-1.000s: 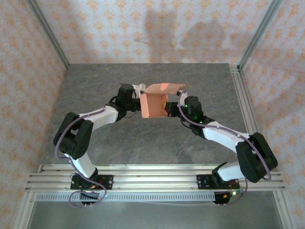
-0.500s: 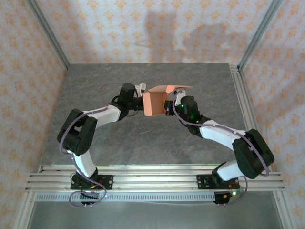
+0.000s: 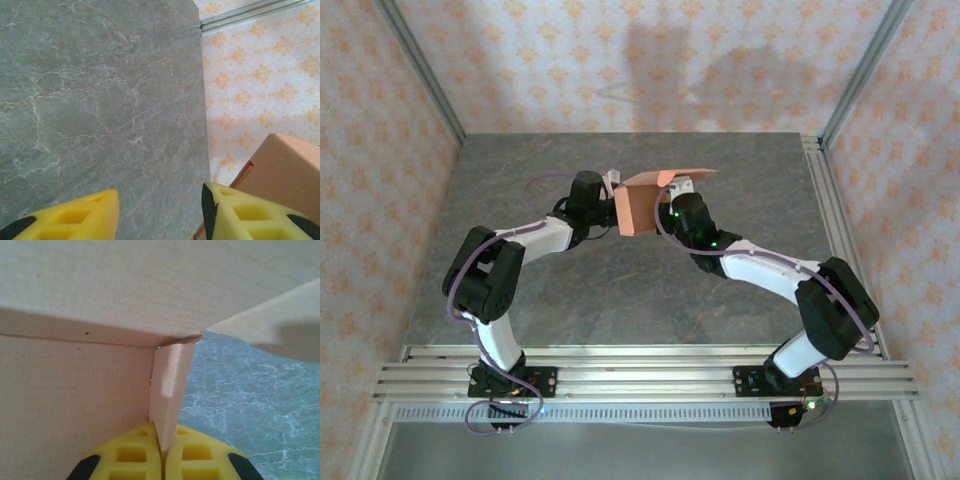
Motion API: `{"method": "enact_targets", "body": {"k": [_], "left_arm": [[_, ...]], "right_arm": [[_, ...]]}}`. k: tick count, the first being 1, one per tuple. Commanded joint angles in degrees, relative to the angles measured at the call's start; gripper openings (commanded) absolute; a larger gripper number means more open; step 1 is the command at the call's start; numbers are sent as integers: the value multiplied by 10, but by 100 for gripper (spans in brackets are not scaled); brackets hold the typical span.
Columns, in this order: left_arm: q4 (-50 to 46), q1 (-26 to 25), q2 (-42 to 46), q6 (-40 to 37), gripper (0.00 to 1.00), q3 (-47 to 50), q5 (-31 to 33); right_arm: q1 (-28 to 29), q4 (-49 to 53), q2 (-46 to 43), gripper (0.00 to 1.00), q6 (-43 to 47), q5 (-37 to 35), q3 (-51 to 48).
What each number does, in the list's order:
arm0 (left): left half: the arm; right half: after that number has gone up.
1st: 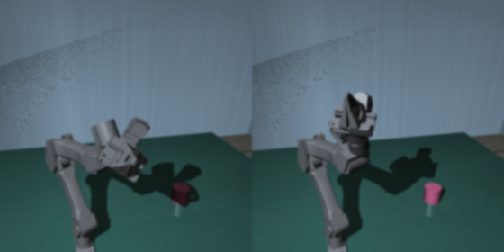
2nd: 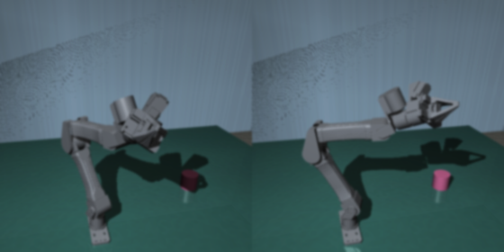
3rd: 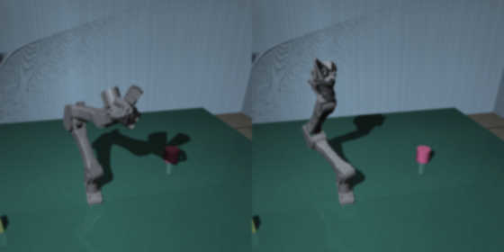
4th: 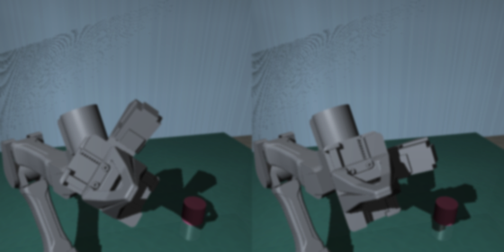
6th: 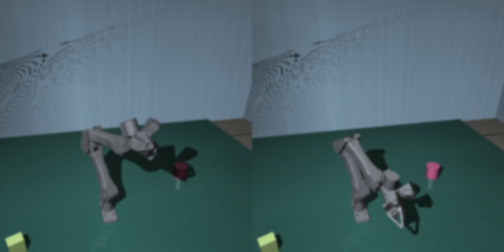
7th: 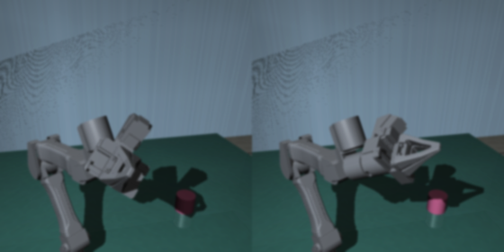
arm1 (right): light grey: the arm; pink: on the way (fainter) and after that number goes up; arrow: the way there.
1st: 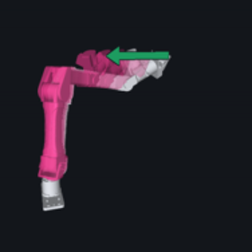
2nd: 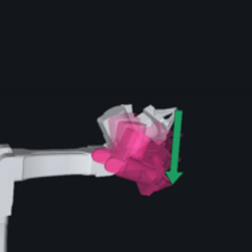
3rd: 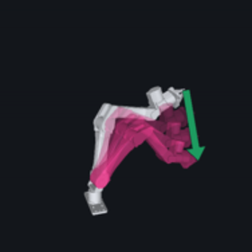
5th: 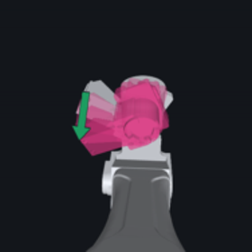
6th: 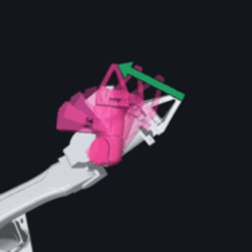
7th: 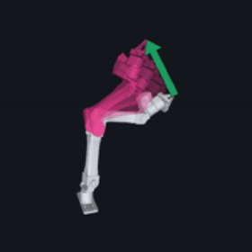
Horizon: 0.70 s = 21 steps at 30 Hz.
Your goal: Fold the paper box
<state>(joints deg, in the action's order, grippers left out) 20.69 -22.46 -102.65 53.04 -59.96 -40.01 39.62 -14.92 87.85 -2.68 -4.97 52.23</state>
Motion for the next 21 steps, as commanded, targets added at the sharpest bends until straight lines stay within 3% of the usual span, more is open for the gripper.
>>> {"method": "enact_targets", "body": {"k": [1, 13, 21], "left_arm": [[20, -31, 28, -37, 51, -39, -39], [-10, 20, 15, -62, 64, 13, 1], [-11, 82, 22, -56, 75, 82, 57]], "right_arm": [[29, 53, 5, 0, 30, -3, -10], [21, 59, -80, 0, 15, -24, -51], [7, 97, -82, 0, -1, -46, -60]]}}
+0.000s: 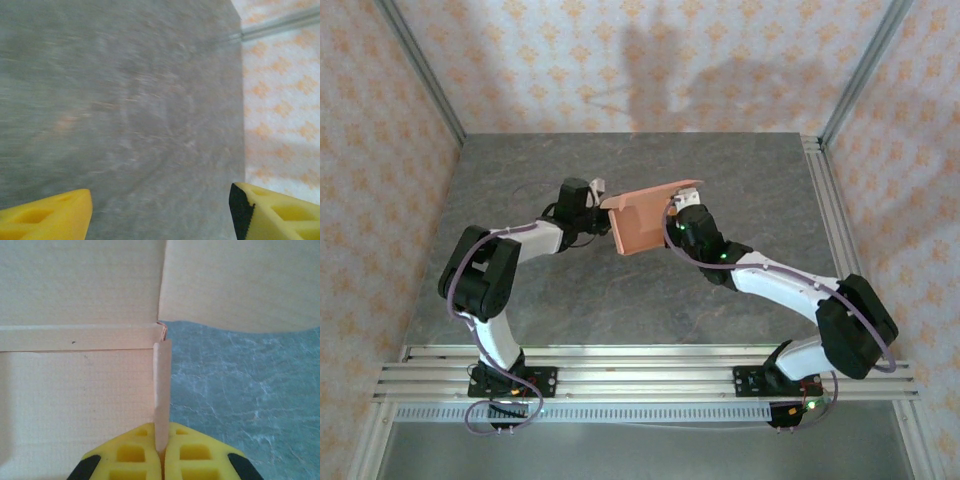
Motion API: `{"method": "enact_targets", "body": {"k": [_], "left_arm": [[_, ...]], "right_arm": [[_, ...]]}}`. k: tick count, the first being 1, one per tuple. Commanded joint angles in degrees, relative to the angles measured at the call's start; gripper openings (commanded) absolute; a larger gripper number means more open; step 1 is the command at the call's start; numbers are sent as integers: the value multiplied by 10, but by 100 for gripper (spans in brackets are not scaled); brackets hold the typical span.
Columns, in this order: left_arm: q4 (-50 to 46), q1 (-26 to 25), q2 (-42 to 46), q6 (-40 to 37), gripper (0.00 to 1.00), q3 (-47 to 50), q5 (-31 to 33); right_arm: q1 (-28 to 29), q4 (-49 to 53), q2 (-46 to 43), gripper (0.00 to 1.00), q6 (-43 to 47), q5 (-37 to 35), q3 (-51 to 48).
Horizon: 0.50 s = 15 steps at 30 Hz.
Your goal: Fold the paper box
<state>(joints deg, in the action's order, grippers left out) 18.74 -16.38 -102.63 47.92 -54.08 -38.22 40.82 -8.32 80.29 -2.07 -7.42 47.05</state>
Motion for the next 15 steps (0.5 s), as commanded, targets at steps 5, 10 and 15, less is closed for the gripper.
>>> {"method": "enact_targets", "body": {"k": [5, 10, 15], "left_arm": [[-9, 57, 72, -32, 76, 66, 78], [-98, 58, 133, -101, 77, 62, 131], [-140, 58, 158, -134, 78, 46, 143]], "right_arm": [[-6, 102, 35, 0, -36, -73, 4], [-4, 215, 83, 0, -127, -116, 43], [-1, 275, 136, 0, -191, -129, 74]]}}
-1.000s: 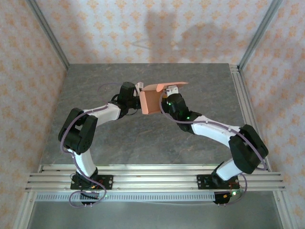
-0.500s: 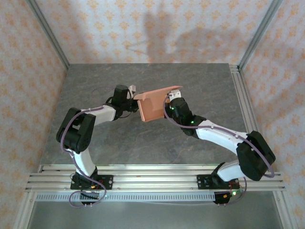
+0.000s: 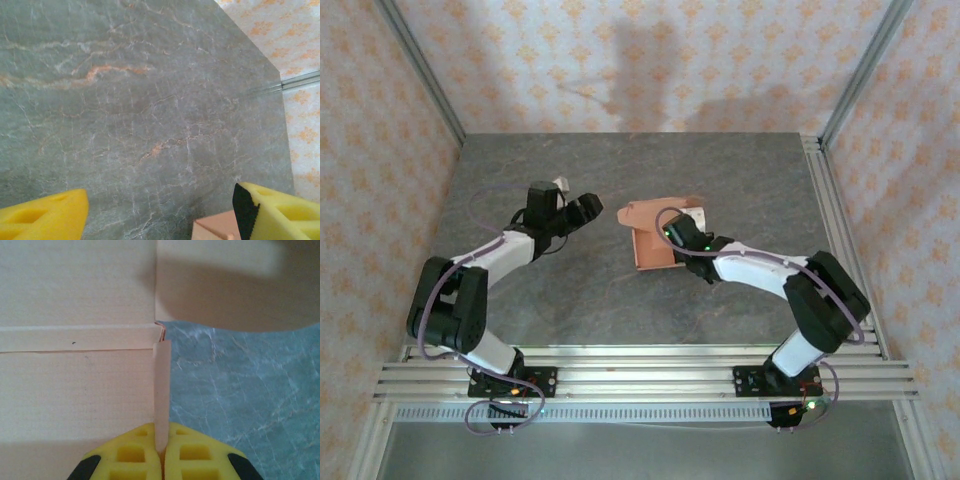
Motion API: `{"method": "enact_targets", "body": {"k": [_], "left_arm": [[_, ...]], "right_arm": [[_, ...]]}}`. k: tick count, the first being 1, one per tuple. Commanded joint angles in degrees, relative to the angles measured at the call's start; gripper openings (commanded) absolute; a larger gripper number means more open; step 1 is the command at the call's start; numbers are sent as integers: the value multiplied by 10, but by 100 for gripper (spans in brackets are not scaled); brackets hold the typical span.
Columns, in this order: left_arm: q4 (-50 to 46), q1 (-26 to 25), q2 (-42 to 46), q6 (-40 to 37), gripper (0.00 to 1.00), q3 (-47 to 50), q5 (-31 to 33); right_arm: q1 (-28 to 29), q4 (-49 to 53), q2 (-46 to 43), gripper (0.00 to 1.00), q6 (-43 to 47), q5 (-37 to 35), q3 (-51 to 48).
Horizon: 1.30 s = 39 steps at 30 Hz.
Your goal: Fold the paper box
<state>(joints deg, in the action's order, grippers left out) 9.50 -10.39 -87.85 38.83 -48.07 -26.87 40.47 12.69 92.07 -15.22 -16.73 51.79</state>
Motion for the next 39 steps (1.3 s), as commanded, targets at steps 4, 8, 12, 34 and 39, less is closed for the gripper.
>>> {"method": "enact_targets", "body": {"k": [4, 8, 12, 34, 39], "left_arm": [[-56, -2, 20, -48, 78, -13, 33], [-57, -2, 22, -46, 78, -11, 31], [-54, -2, 22, -42, 78, -11, 30], [-88, -2, 48, -78, 82, -22, 53], [-71, -2, 43, -121, 91, -32, 48]], "right_arm": [[4, 75, 52, 0, -79, -29, 35], [4, 88, 86, 0, -92, -27, 44], [2, 108, 132, 0, -95, -20, 63], [4, 112, 44, 48, -72, -25, 86], [1, 61, -27, 68, -15, -9, 46]]}}
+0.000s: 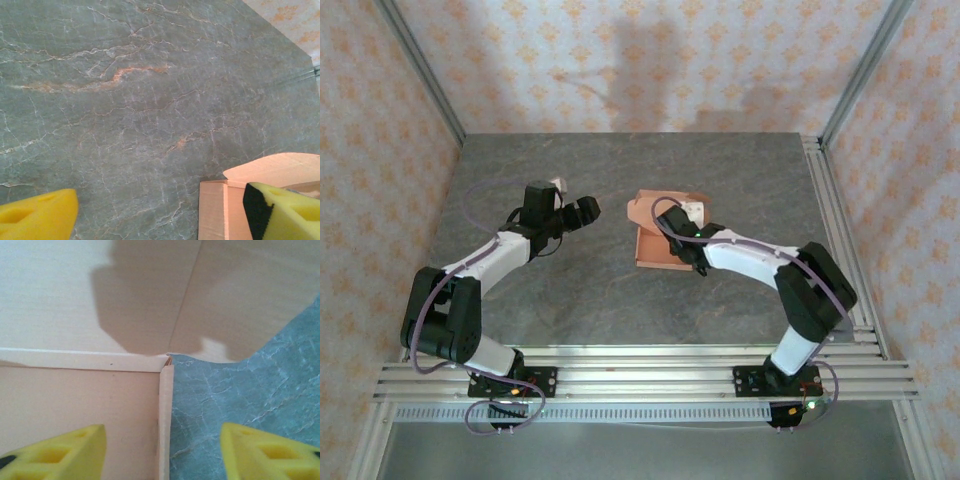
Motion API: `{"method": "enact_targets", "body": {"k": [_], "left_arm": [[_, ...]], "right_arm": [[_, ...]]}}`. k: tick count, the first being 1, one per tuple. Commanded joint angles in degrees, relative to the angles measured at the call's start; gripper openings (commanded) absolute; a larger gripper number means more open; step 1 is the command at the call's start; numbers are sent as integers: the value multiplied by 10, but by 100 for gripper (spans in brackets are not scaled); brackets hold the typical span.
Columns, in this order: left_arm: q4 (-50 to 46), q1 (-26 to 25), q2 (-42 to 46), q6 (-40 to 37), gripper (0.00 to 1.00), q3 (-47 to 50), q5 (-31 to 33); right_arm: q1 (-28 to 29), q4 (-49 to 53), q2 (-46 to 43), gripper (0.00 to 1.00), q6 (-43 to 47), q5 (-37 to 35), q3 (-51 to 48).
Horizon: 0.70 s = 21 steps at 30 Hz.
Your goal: Fold the paper box
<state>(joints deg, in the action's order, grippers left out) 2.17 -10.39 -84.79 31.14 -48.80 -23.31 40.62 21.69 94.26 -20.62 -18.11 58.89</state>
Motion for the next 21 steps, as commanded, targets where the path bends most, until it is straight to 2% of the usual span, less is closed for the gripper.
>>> {"method": "enact_targets", "body": {"k": [1, 4, 6, 9, 13, 16, 21], "left_arm": [[7, -2, 8, -60, 94, -31, 7], [-6, -3, -11, -122, 100, -63, -24], [-20, -7, -21, -174, 100, -82, -44], [-25, -10, -23, -250, 100, -92, -77], [-96, -18, -27, -377, 96, -133, -117], [-152, -30, -33, -432, 96, -179, -145], [-241, -85, -82, -501, 97, -273, -118]], "right_arm": [[-4, -42, -68, 70, 57, 18, -33], [-36, -73, -120, 73, 101, 85, -57], [-64, -84, -147, 76, 132, 147, -68], [-94, -92, -180, 78, 175, 203, -79], [-139, -102, -217, 78, 200, 294, -91], [-163, -89, -227, 78, 203, 315, -79], [-180, -65, -225, 78, 213, 314, -54]]}}
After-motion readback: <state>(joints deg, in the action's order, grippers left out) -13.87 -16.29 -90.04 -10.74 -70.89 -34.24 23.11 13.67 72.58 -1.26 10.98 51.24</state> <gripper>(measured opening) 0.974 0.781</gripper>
